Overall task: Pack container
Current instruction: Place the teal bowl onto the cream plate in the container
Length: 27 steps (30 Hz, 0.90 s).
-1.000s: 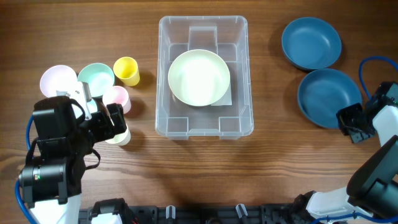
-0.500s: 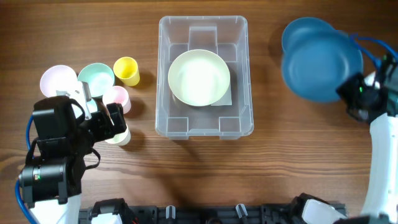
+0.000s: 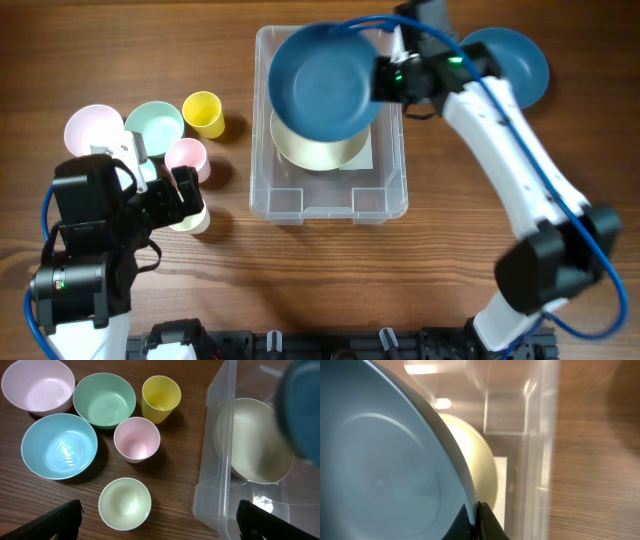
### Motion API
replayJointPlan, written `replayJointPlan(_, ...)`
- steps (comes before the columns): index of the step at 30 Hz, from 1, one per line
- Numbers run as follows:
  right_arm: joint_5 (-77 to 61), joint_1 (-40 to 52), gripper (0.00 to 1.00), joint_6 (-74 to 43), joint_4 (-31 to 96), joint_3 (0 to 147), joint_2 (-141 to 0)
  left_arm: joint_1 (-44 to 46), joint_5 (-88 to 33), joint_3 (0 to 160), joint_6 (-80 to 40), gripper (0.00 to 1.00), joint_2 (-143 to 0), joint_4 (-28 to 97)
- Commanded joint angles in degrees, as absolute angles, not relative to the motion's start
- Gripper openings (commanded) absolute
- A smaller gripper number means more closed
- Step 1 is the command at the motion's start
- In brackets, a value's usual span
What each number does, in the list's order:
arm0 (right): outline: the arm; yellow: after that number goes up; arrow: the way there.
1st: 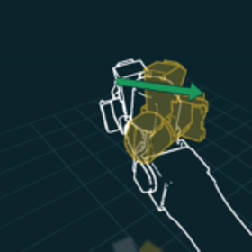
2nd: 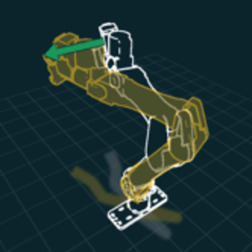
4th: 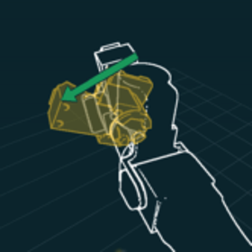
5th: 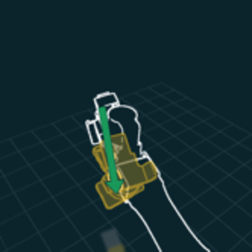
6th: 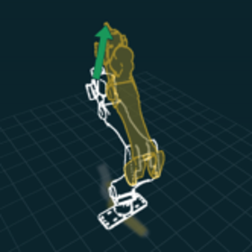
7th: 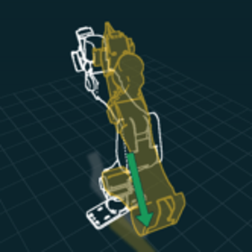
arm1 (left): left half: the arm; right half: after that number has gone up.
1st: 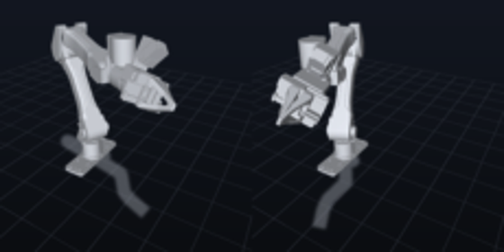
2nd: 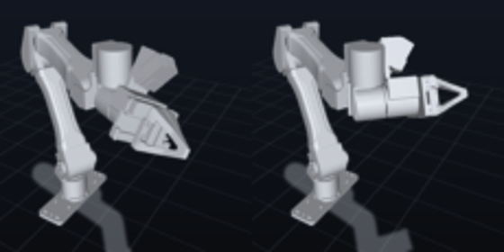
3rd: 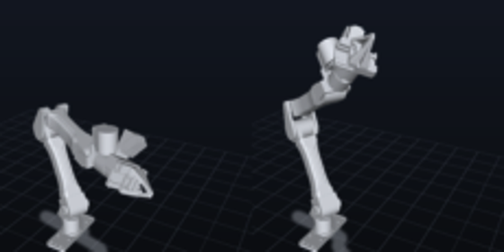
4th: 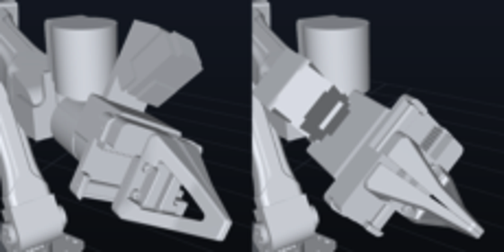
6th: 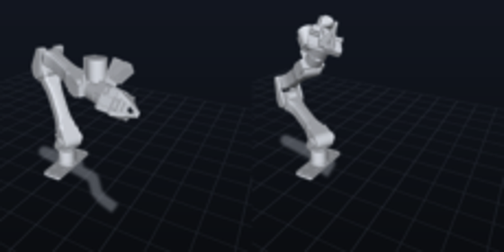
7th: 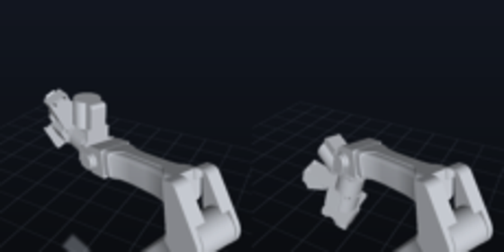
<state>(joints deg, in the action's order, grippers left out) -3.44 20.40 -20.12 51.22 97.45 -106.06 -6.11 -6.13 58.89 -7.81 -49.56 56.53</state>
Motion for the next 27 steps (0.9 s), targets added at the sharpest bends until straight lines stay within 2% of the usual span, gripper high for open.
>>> replayJointPlan(1,-3.31,21.43,0.04,-19.66,49.89,98.43,-111.39,-6.39,-7.05,59.88,-7.99,1.00,-49.52,56.47)
replayJointPlan(5,-3.29,21.43,0.04,-19.55,48.82,98.43,-113.75,-6.39,-7.05,59.88,-7.99,1.00,-49.52,56.47)
replayJointPlan(6,-3.31,21.43,0.24,-19.55,48.45,98.43,-113.84,-6.39,-7.05,59.88,-7.99,1.00,-49.52,56.47)
replayJointPlan(7,-3.29,21.43,0.54,-19.46,48.21,98.43,-113.82,-6.39,-7.05,59.88,-7.99,1.00,-49.52,56.47)
replayJointPlan(8,-3.29,21.41,0.65,-19.46,48.14,98.43,-113.80,-6.39,-7.05,59.88,-7.99,1.00,-49.52,56.47)
replayJointPlan(10,-3.27,21.32,0.71,-19.49,48.51,98.56,-113.58,-6.39,-7.05,59.88,-7.99,1.00,-49.52,56.49)
replayJointPlan(14,-0.23,19.22,0.71,-19.70,52.42,103.35,-109.84,-6.39,-7.05,59.88,-7.99,1.00,-49.52,56.49)
replayJointPlan(16,3.53,15.22,0.71,-21.32,54.89,108.62,-106.30,-6.39,-7.05,59.88,-7.99,1.00,-49.52,56.49)
replayJointPlan(21,4.49,-3.20,0.73,-22.52,54.68,113.40,-105.54,-6.39,-7.05,59.88,-7.99,1.00,-49.63,56.49)
replayJointPlan(27,1.13,-16.38,0.77,-24.67,56.27,113.36,-116.05,-6.39,-7.05,59.88,-7.99,1.00,-51.72,56.49)
